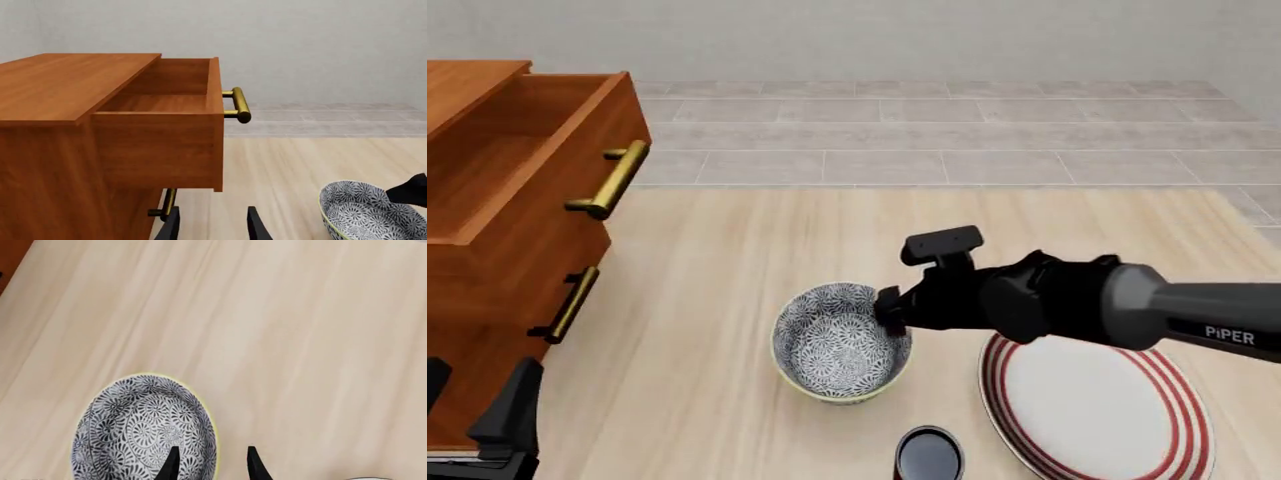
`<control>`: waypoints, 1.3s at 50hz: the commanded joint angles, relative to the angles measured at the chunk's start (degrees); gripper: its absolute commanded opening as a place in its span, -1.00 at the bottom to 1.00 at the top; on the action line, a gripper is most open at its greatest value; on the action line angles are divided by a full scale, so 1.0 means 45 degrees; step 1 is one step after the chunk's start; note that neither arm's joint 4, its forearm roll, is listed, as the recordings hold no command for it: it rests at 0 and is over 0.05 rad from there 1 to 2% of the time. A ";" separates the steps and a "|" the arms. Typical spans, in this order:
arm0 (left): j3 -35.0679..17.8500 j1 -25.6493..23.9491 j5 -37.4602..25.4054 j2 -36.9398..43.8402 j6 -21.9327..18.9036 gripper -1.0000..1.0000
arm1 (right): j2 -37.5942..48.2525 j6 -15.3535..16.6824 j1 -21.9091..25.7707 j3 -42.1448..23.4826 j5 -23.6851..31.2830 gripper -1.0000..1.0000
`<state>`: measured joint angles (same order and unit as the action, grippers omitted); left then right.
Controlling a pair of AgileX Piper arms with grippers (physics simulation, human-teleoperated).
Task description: Put the bowl on the plate.
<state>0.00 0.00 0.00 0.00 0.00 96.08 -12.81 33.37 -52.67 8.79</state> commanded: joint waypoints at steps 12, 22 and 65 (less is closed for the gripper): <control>0.0000 0.0000 0.0000 0.0000 0.0000 1.00 | 0.0712 -0.0343 0.0276 0.0293 -0.0542 1.00; 0.0000 0.0000 0.0000 0.0000 0.0000 1.00 | 0.0882 -0.0336 0.0326 0.0312 -0.0603 1.00; 0.0000 0.0000 0.0000 0.0000 0.0000 1.00 | 0.0657 0.0012 0.0095 0.0048 -0.0394 -1.00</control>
<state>0.00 0.00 0.00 0.00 0.00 99.74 -12.79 34.33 -51.62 6.05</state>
